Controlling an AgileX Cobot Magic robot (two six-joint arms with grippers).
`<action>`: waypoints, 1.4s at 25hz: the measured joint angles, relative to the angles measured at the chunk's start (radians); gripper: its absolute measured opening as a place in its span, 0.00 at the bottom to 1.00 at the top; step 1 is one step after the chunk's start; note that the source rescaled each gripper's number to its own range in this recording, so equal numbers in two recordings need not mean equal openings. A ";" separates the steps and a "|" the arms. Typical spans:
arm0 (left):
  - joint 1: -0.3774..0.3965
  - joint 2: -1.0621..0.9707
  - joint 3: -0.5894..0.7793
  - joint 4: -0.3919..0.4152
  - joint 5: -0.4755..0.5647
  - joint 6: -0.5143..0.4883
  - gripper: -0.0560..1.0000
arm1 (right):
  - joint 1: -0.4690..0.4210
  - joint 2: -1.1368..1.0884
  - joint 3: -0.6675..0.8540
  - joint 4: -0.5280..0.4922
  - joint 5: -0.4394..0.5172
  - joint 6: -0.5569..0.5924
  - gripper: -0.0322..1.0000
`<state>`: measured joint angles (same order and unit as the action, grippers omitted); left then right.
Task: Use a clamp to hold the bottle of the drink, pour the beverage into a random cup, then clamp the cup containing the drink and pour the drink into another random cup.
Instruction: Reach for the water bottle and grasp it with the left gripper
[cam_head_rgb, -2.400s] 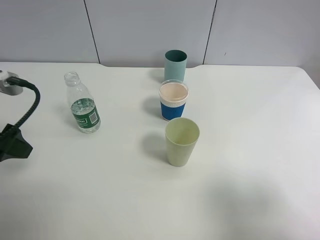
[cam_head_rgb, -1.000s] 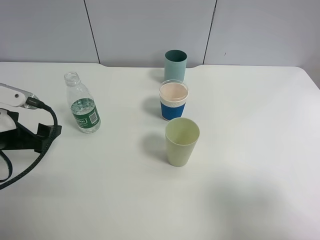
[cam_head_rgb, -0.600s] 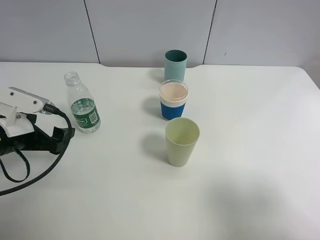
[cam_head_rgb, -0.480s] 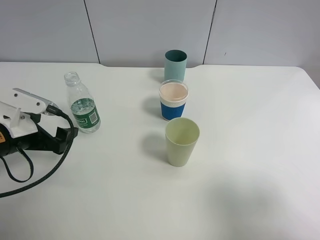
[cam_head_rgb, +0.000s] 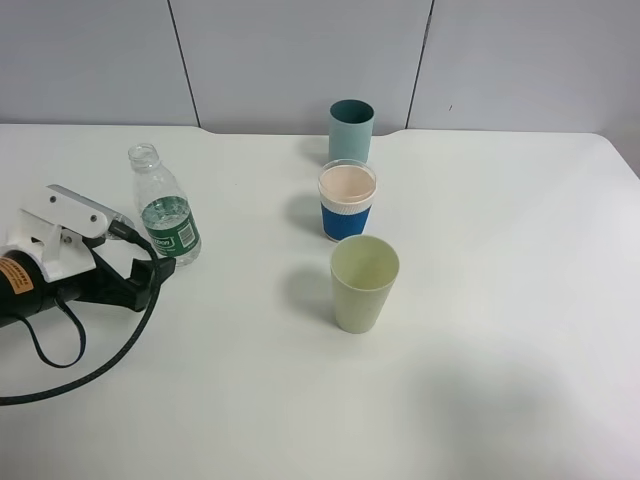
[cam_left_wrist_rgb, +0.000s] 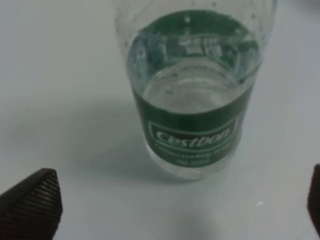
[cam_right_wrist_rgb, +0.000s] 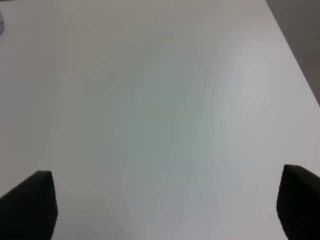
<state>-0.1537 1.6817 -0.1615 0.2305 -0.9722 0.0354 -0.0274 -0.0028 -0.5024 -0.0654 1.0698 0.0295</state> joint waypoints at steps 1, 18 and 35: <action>0.000 0.006 0.000 0.001 -0.010 0.000 1.00 | 0.000 0.000 0.000 0.000 0.000 0.000 0.62; 0.000 0.155 -0.162 0.068 -0.034 -0.028 1.00 | 0.000 0.000 0.000 0.000 0.000 0.000 0.62; 0.000 0.196 -0.230 0.114 -0.033 -0.097 0.37 | 0.000 0.000 0.000 0.000 0.000 0.000 0.62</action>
<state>-0.1537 1.8782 -0.3911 0.3444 -1.0056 -0.0617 -0.0274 -0.0028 -0.5024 -0.0654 1.0698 0.0295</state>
